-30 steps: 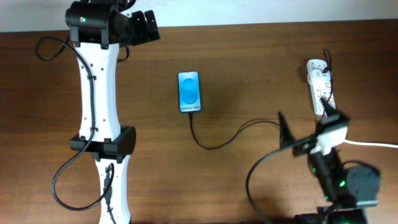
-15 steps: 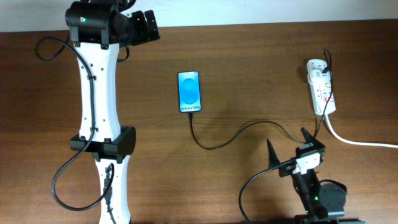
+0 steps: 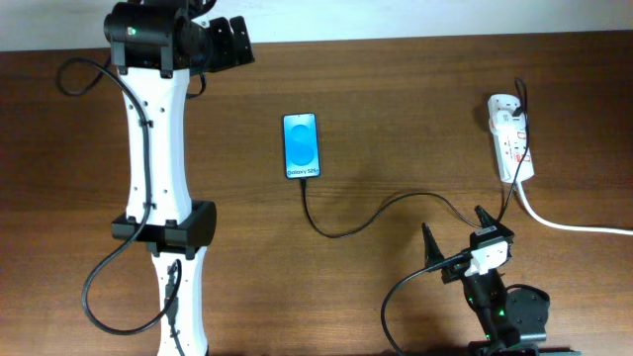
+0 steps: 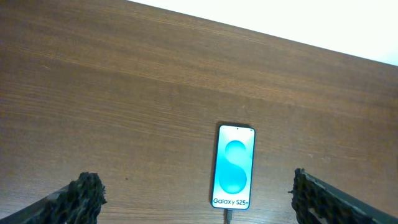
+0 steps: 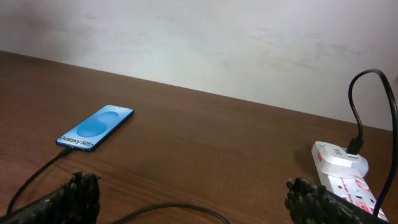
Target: Plug charger to phone and switch on socket
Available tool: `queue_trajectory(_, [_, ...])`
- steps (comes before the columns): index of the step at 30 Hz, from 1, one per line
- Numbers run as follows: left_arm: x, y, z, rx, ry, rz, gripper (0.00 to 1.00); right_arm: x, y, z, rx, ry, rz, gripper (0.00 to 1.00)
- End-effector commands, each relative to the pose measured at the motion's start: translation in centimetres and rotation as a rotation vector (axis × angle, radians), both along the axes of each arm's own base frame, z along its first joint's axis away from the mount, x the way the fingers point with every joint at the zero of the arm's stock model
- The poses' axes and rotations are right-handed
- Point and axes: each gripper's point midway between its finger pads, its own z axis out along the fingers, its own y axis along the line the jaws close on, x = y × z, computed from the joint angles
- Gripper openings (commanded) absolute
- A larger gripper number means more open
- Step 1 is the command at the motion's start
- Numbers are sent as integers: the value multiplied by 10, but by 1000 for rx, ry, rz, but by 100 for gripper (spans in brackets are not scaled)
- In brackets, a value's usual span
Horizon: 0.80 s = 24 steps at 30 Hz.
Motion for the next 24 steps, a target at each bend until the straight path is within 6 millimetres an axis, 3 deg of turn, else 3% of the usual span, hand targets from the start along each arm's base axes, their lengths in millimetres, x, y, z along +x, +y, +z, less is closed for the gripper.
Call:
queue_trajectory(1, [-1, 3, 4, 16, -9, -5, 99, -1, 4, -1, 12, 1, 21, 98])
queue_trajectory(11, [-3, -8, 3, 16, -8, -26, 99, -1, 4, -1, 12, 1, 21, 98])
queue_trajectory(14, [-12, -6, 17, 14, -21, -26, 99, -1, 4, -1, 12, 1, 21, 98])
queue_trajectory(18, [-72, -4, 42, 25, 43, -45, 99, -1, 4, -1, 12, 1, 21, 98])
queue_trajectory(19, [-110, 1, 49, 32, 79, -53, 99, -1, 4, -1, 12, 1, 21, 98])
queue_trajectory(21, [-162, 12, 41, 44, 148, -53, 99, -1, 4, -1, 12, 1, 21, 98])
queue_trajectory(24, [-244, 30, 5, 66, 276, -49, 99, -1, 4, -1, 12, 1, 21, 98])
